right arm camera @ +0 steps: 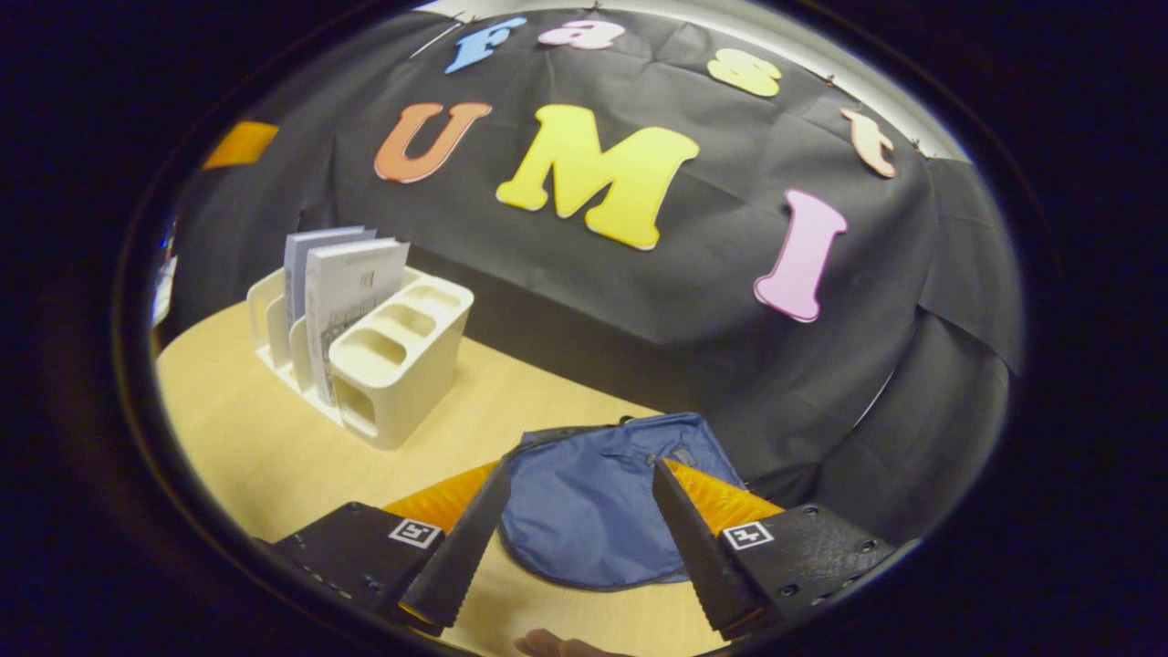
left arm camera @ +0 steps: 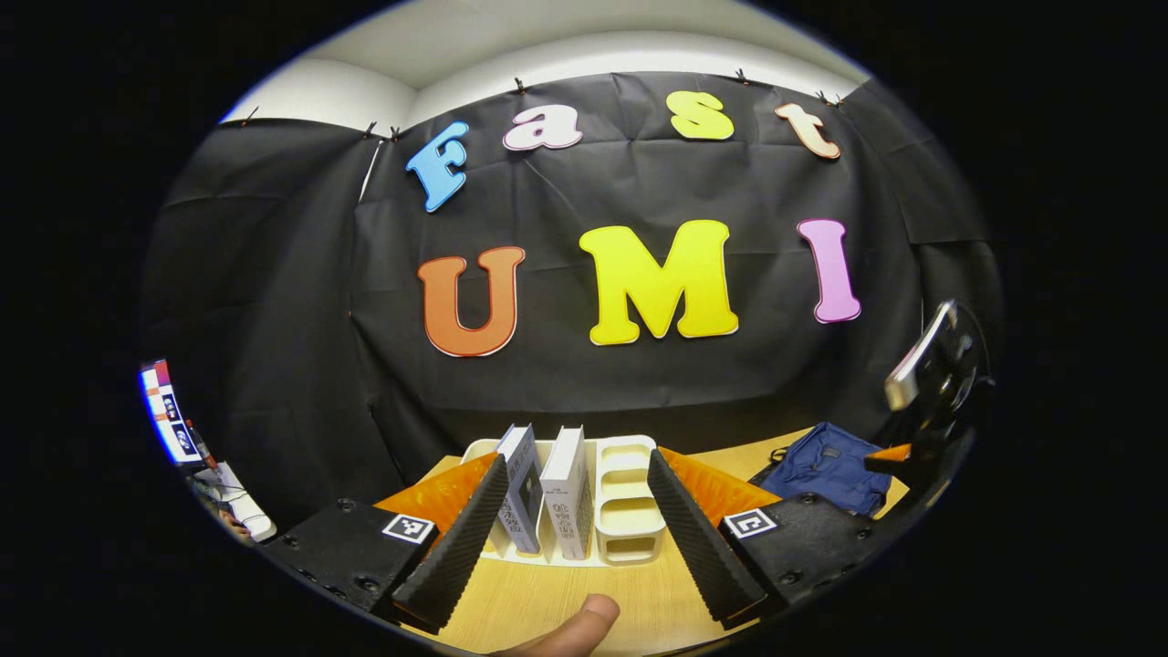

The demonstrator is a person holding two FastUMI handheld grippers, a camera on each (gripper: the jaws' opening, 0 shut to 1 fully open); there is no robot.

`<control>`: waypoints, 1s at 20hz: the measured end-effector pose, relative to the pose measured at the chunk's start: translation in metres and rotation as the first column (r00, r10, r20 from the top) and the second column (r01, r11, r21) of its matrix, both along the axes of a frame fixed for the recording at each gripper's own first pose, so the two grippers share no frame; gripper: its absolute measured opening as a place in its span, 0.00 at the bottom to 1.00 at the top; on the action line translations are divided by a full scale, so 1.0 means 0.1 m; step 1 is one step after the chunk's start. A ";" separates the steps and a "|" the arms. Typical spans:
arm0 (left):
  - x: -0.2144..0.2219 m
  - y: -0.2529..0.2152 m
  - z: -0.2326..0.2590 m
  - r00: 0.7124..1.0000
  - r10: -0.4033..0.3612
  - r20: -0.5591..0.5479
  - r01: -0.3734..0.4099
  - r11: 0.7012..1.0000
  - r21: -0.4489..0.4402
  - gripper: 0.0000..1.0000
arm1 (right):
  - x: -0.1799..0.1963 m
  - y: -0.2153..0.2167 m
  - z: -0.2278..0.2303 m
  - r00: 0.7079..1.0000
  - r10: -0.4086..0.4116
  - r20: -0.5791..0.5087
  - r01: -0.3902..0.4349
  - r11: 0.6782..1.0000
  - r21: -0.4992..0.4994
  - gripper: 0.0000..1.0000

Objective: Open the schoolbag, grab two books from the bookshelf and put them into the schoolbag.

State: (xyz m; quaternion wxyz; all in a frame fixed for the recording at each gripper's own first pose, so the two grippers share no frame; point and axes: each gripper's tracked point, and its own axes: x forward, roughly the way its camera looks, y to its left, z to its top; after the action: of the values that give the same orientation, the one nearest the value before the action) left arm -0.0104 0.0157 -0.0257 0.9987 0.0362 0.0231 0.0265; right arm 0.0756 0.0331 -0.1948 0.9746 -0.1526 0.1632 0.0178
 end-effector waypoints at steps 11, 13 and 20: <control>-0.13 0.44 -0.24 0.999 0.030 -0.038 -0.029 0.999 0.028 0.99 | 0.72 0.33 -1.31 0.974 -0.118 -0.193 0.041 0.931 -0.363 0.96; -0.11 0.52 -0.31 0.998 0.034 -0.055 -0.032 0.999 0.027 0.99 | 0.85 0.35 -1.36 0.969 -0.160 -0.187 0.064 0.898 -0.436 0.95; -0.02 0.60 -0.34 0.996 0.041 -0.074 -0.040 0.999 0.014 0.99 | 1.04 0.27 -1.49 0.909 -0.335 -0.249 0.178 0.850 -0.496 0.87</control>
State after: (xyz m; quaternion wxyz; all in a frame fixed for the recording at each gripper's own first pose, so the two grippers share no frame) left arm -0.0129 0.0758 -0.0598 0.9962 0.0431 0.0606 0.0453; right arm 0.1800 0.0605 -0.3434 0.8624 -0.3516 0.3407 -0.1286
